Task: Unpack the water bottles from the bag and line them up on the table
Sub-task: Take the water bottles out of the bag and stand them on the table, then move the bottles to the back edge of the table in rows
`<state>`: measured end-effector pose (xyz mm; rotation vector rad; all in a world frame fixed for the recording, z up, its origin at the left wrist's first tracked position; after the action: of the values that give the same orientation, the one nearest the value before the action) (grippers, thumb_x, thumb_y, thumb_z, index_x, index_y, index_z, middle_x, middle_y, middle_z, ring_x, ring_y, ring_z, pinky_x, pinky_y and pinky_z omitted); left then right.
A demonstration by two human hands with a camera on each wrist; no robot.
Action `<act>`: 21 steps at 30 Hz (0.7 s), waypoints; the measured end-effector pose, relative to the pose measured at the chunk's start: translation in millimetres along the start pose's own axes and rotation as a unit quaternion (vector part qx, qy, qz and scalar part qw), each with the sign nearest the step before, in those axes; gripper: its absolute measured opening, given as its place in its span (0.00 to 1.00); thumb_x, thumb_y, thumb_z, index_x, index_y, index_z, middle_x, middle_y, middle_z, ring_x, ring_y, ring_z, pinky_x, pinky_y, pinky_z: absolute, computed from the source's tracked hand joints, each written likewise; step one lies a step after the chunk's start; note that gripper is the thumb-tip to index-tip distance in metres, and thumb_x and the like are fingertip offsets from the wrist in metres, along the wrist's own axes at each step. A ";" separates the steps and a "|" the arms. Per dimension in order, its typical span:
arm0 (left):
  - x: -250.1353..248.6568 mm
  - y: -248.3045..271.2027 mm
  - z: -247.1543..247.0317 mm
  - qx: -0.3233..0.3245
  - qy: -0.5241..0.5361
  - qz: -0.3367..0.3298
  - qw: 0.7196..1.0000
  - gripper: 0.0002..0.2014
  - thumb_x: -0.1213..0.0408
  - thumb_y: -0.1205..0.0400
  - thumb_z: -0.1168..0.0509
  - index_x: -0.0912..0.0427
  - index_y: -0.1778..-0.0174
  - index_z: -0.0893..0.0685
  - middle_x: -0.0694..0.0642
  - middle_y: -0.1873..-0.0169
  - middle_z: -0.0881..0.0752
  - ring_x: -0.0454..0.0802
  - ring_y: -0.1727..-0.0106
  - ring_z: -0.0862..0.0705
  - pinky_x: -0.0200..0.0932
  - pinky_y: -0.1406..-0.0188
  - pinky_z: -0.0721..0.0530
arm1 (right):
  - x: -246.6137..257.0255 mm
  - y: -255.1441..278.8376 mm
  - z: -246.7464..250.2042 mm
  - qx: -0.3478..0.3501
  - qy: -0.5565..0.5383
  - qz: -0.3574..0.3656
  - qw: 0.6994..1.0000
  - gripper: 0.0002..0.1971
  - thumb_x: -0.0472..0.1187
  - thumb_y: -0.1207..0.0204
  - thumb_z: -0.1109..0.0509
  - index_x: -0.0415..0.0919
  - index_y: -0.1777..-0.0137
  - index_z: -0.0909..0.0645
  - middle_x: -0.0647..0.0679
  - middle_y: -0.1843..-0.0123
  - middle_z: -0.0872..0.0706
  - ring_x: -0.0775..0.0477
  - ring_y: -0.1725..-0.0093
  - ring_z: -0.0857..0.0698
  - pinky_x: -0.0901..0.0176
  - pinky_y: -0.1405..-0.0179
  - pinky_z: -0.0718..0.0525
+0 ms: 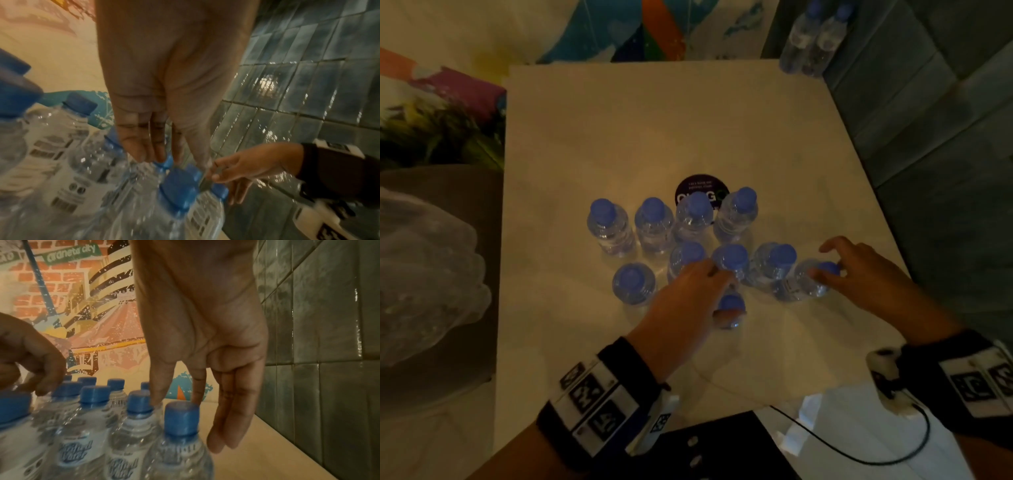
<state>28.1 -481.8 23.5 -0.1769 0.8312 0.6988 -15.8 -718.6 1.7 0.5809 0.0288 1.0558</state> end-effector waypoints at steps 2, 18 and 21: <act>-0.1 -3.2 23.9 -0.028 0.002 0.013 1.000 0.16 0.52 0.23 0.33 0.58 0.45 0.19 0.58 0.47 0.18 0.53 0.47 0.19 0.51 0.46 0.19 | -5.3 -5.5 19.5 -0.022 -0.005 0.000 1.000 0.26 0.62 0.30 0.33 0.55 0.35 0.33 0.42 0.46 0.26 0.39 0.52 0.18 0.52 0.55 0.20; 43.4 -95.3 55.1 -0.042 -0.199 0.175 0.963 0.18 0.65 0.23 0.34 0.58 0.37 0.23 0.67 0.45 0.23 0.69 0.50 0.19 0.60 0.52 0.19 | 132.7 -91.2 24.0 0.053 0.098 0.426 0.898 0.29 0.48 0.26 0.29 0.45 0.27 0.34 0.38 0.41 0.24 0.37 0.47 0.19 0.50 0.55 0.22; 43.1 -96.6 59.2 -0.082 -0.154 0.191 0.966 0.15 0.69 0.25 0.31 0.60 0.43 0.20 0.66 0.48 0.23 0.66 0.56 0.17 0.57 0.57 0.17 | 137.0 -99.2 20.0 0.051 0.055 0.455 0.887 0.24 0.47 0.27 0.28 0.42 0.32 0.28 0.38 0.45 0.22 0.38 0.52 0.19 0.53 0.60 0.24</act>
<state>145.9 -510.3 20.4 -0.0514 0.5105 1.1288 139.9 -649.8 6.9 0.6401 -0.1016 2.0148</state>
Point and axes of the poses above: each hand's wrist, its own y-axis away from the middle knuckle, its own z-axis out of the back of the hand, x = y × z, the point moved 8 cm from there along -y, towards the middle knuckle
